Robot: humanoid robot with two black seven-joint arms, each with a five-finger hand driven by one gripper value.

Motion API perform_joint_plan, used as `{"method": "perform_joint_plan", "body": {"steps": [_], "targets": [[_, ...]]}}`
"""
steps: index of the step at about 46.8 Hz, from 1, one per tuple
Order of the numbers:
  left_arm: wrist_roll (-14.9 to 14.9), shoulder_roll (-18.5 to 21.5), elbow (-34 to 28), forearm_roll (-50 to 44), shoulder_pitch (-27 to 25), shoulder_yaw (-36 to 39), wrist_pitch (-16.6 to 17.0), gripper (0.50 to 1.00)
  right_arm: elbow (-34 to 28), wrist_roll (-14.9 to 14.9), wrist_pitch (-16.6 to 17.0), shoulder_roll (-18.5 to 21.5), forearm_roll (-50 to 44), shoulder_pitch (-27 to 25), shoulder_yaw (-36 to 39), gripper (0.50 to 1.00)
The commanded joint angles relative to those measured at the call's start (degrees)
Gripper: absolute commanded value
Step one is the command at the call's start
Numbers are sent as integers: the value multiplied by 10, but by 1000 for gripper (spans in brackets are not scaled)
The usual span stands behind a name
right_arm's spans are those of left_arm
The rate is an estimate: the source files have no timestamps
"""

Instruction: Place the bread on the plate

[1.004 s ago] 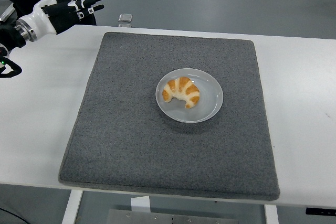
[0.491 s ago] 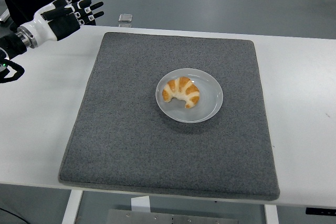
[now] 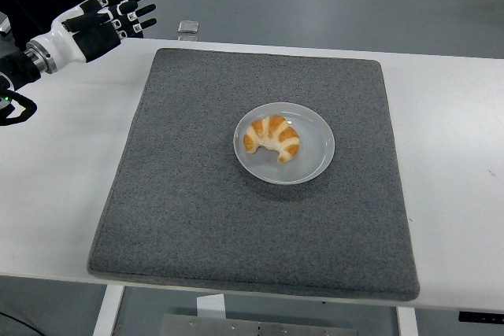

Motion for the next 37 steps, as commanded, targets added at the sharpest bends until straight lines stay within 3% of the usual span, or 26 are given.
{"method": "perform_joint_plan", "body": {"steps": [1,37], "targets": [[0,0,0,-2,0,0,0,999,0,0,0,0,0,0,0,952],[0,0,-3,-5,0,-1,-2,999,0,0,0,0,0,0,0,952]]}}
